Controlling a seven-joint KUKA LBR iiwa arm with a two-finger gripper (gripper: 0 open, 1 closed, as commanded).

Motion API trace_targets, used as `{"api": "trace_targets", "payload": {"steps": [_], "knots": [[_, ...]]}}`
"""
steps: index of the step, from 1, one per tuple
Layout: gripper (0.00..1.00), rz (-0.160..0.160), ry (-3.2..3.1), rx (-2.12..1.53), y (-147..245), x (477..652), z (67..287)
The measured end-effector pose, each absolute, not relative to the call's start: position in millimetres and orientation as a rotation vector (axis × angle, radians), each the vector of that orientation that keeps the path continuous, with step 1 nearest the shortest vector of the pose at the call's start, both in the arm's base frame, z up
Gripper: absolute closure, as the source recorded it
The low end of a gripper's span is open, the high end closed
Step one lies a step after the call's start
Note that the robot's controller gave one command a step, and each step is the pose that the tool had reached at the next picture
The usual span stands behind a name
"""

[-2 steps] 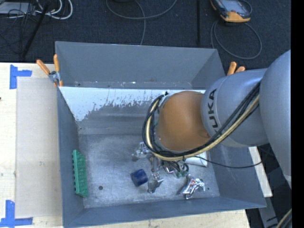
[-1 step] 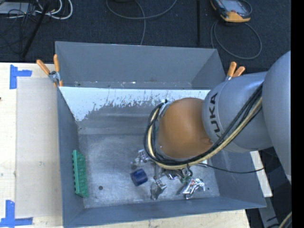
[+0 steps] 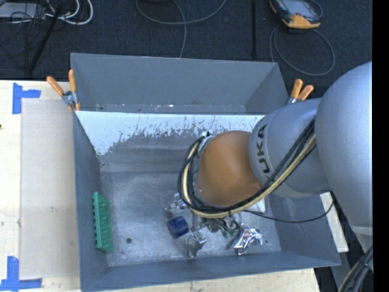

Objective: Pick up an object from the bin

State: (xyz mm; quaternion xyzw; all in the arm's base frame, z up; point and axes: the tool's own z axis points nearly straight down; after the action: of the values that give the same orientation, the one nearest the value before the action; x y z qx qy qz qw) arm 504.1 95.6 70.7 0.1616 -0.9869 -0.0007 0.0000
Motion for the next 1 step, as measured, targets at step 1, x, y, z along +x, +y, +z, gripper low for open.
{"api": "trace_targets", "payload": {"steps": [1], "knots": [[0.0,-0.002,-3.1,0.503,95.7,504.4,71.2]]}}
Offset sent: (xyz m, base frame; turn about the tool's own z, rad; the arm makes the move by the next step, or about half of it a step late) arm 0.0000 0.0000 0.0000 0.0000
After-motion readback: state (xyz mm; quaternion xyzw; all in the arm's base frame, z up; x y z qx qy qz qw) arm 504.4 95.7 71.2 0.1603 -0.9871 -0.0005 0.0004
